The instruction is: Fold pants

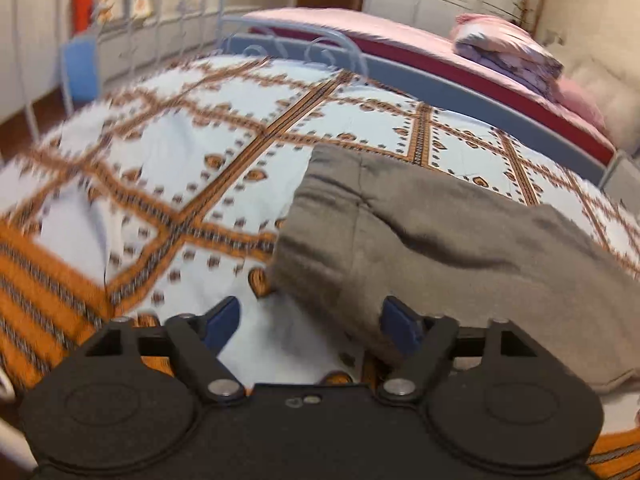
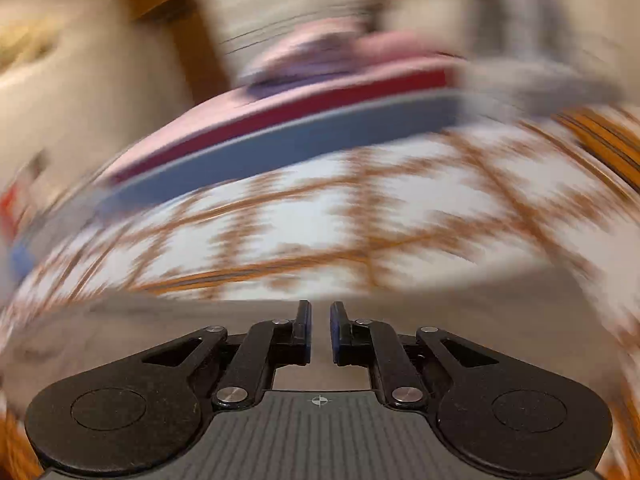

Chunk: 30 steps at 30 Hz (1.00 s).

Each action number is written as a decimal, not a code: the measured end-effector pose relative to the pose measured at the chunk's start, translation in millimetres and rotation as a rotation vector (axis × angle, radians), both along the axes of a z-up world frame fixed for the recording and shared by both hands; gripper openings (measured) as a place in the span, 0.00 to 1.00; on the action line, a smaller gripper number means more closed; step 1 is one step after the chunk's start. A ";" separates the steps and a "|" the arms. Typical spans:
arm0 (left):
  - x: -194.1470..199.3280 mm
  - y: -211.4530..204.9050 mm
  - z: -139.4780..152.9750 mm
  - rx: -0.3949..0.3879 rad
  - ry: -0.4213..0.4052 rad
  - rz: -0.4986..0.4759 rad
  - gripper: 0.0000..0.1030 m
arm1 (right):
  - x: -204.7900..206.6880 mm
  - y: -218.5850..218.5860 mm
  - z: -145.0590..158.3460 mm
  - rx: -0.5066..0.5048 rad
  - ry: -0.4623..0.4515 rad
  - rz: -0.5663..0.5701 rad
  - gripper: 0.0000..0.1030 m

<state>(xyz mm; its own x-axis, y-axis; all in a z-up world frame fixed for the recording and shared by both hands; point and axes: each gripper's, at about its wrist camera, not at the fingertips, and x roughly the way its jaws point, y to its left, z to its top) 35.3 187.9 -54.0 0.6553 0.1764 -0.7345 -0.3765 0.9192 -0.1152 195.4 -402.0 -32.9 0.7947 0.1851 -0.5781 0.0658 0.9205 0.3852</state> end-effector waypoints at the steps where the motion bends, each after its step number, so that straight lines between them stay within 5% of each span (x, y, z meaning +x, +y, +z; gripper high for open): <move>1: 2.0 -0.9 -2.5 -0.019 0.004 0.000 0.71 | -16.4 -21.1 -4.6 0.046 0.016 -0.072 0.10; 3: 12.4 -5.2 -13.2 -0.057 0.029 -0.026 0.58 | -42.3 -58.2 -11.5 0.139 0.054 -0.208 0.10; 4: 20.0 -6.2 -19.7 -0.087 0.048 -0.046 0.36 | -51.3 -72.0 -14.8 0.185 0.063 -0.246 0.10; 5: 23.4 -7.5 -24.2 -0.122 0.052 -0.060 0.26 | -58.3 -84.8 -17.2 0.222 0.070 -0.274 0.10; 14: 32.5 -17.3 -22.5 -0.085 0.030 -0.050 0.13 | -75.3 -146.4 -66.9 0.460 0.219 -0.439 0.10; 20: 34.1 -22.5 -18.1 -0.045 0.024 -0.060 0.10 | -77.9 -164.8 -90.3 0.629 0.209 -0.511 0.15; 26: 32.2 -19.3 -23.0 -0.060 0.034 -0.070 0.10 | -82.4 -167.2 -93.5 0.698 0.188 -0.520 0.24; 27: 31.7 -19.2 -22.5 -0.060 0.031 -0.071 0.10 | -80.6 -167.5 -91.7 0.676 0.192 -0.506 0.21; 28: 30.5 -18.9 -21.1 -0.060 0.021 -0.072 0.10 | -78.5 -166.5 -86.6 0.623 0.204 -0.490 0.04; 30: 26.3 -18.9 -15.7 -0.051 -0.015 -0.078 0.08 | -80.1 -164.6 -75.6 0.564 0.171 -0.474 0.04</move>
<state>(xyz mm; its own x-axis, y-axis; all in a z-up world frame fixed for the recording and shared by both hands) 61.7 169.0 -69.7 0.6769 0.0869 -0.7309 -0.3014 0.9387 -0.1676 115.3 -566.6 -108.5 0.7706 0.1504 -0.6193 0.5065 0.4453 0.7383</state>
